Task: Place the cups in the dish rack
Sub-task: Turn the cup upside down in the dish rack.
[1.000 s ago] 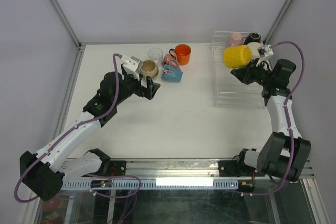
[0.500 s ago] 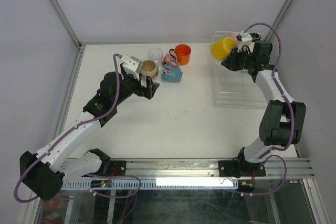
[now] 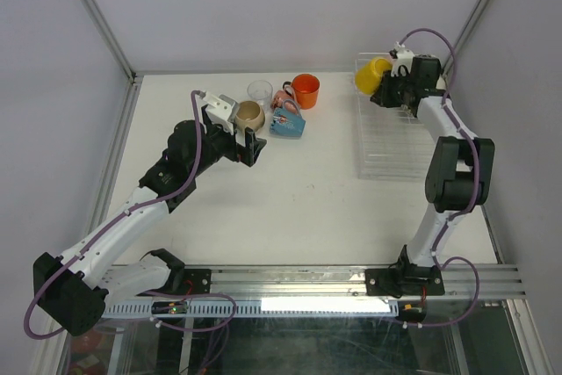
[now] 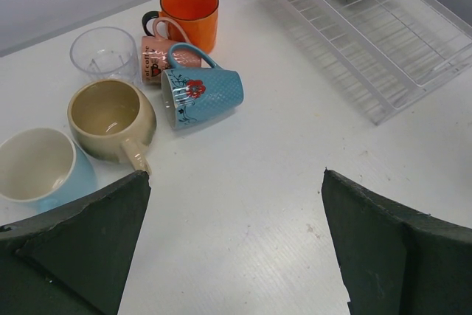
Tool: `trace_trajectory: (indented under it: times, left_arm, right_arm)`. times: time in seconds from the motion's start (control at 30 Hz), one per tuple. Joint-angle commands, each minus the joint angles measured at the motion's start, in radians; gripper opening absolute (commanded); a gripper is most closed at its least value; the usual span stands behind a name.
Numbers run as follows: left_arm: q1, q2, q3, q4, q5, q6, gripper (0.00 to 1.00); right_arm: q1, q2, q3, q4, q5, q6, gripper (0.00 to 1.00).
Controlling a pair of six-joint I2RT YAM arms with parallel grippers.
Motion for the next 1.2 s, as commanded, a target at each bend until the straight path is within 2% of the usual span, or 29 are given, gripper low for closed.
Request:
trace_trajectory:
  times: [0.0, 0.57, 0.8, 1.0, 1.17]
  left_arm:
    - [0.012, 0.001, -0.002, 0.032, -0.02, 0.021, 0.99]
    - [0.012, 0.005, -0.002, 0.03, -0.02, 0.026, 0.99]
    - [0.012, 0.0, -0.001, 0.03, -0.021, 0.026, 0.99]
    - [0.013, 0.0, -0.002, 0.03, -0.014, 0.023, 0.99]
    - [0.012, -0.002, -0.001, 0.03, -0.017, 0.025, 0.99]
  right_arm:
    - [0.018, 0.016, 0.119, 0.061, 0.048, 0.028, 0.0]
    - [0.026, 0.132, 0.236, 0.0, 0.223, 0.059, 0.0]
    - [0.026, 0.129, 0.216, -0.006, 0.282, 0.044, 0.0]
    - [0.027, 0.115, 0.198, -0.009, 0.299, 0.016, 0.0]
    - [0.027, 0.15, 0.255, -0.061, 0.285, -0.009, 0.0]
